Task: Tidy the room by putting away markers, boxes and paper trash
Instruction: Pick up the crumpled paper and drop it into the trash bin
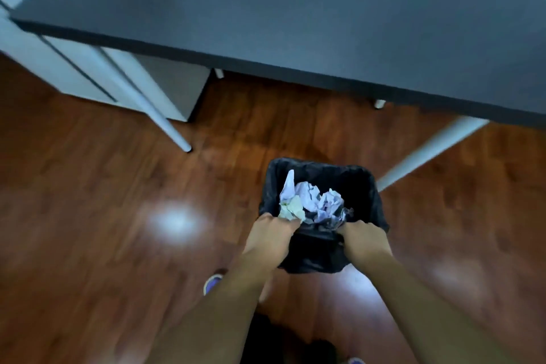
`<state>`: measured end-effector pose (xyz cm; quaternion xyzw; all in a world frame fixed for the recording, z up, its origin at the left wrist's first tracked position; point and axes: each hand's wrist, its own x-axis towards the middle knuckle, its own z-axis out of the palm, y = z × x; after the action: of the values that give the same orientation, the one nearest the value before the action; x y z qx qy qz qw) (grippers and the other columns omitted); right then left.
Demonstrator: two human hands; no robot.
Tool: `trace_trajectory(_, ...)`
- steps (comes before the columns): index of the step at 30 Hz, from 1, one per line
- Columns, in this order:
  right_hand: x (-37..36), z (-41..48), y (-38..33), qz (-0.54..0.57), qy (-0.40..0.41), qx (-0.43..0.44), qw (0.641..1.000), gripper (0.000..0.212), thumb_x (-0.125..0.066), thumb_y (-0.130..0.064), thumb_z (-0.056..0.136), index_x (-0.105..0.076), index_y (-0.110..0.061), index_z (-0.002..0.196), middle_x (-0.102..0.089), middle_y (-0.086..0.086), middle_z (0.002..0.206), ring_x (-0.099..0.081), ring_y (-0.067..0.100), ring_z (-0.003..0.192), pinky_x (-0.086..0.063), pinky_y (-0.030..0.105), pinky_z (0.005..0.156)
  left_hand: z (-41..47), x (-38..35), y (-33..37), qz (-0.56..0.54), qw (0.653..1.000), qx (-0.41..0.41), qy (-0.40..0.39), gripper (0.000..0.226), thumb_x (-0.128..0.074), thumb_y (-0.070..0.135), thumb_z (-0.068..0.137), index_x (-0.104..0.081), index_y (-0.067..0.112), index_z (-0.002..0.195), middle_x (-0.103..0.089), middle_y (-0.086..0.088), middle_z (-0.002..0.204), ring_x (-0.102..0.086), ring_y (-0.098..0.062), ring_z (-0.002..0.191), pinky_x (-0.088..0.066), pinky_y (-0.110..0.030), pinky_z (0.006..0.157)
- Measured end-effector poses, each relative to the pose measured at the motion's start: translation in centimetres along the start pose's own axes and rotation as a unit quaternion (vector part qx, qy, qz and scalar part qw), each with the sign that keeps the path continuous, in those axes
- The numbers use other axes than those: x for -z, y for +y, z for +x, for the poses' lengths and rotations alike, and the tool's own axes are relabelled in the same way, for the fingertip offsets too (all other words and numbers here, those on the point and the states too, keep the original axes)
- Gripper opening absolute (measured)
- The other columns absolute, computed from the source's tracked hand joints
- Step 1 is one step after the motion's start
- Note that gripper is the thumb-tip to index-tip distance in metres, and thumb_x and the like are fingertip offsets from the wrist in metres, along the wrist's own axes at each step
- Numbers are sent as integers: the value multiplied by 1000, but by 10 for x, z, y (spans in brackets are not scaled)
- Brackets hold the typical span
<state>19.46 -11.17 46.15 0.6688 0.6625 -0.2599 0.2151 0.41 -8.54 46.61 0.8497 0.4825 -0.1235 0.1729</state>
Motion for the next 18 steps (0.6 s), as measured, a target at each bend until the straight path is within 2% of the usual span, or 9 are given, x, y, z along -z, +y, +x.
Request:
trace_trajectory(2,4,25,-52,-16,-1,27,1000,27,-49,-10,84,-66,-20,103,-70,5,101,-67,29,95,-46,33,69,-16,0,-52,-24,999,35,-2,42,-46,-2,82,-55,19,118,-69,-7,103,-59,-33,92,-40,-32,82)
trace_trajectory(4,9,42,-98,-29,-7,45,999,28,-49,-8,83,-66,-20,101,-71,5,99,-67,29,94,-48,33,70,-31,0,-95,-62,996,61,1,38,-47,-3,80,-59,14,112,-69,-9,100,-59,-34,92,-40,-31,85)
trace_trajectory(7,18,71,-170,-55,-25,76,995,32,-46,-3,84,-65,-21,103,-70,5,101,-65,29,96,-45,33,70,-50,-6,-170,-102,991,90,2,35,-49,-4,79,-62,13,108,-69,-10,99,-60,-33,90,-40,-29,88)
trace_trajectory(12,32,121,-264,-82,-45,109,990,35,-46,-1,83,-66,-21,104,-70,5,103,-64,30,97,-40,32,69,-65,-11,-272,-71,989,117,-62,35,-53,4,83,-58,16,115,-68,-8,106,-59,-32,97,-42,-34,84)
trace_trajectory(14,37,138,-291,-85,-50,119,988,37,-45,1,83,-66,-20,105,-70,6,102,-65,31,97,-42,32,70,-65,-7,-301,-74,988,123,-64,26,-62,8,78,-63,18,103,-71,-5,93,-63,-29,86,-43,-30,76)
trace_trajectory(16,40,156,-312,-94,-57,126,986,37,-47,-1,83,-66,-22,107,-69,6,103,-64,31,99,-46,33,75,-62,1,-324,-69,986,133,-79,25,-80,16,58,-68,23,79,-69,2,67,-64,-21,63,-38,-21,59)
trace_trajectory(17,43,166,-319,-103,-62,132,984,36,-50,-3,82,-66,-23,108,-69,5,105,-64,31,100,-48,34,78,-60,1,-333,-70,982,147,-92,24,-80,16,59,-69,24,79,-69,2,66,-64,-21,63,-34,-21,58)
trace_trajectory(18,47,176,-323,-111,-66,138,982,36,-53,-6,81,-66,-25,109,-69,5,106,-64,31,102,-49,35,81,-56,0,-339,-89,981,152,-84,22,-71,13,71,-69,22,90,-72,0,78,-65,-24,75,-31,-24,63)
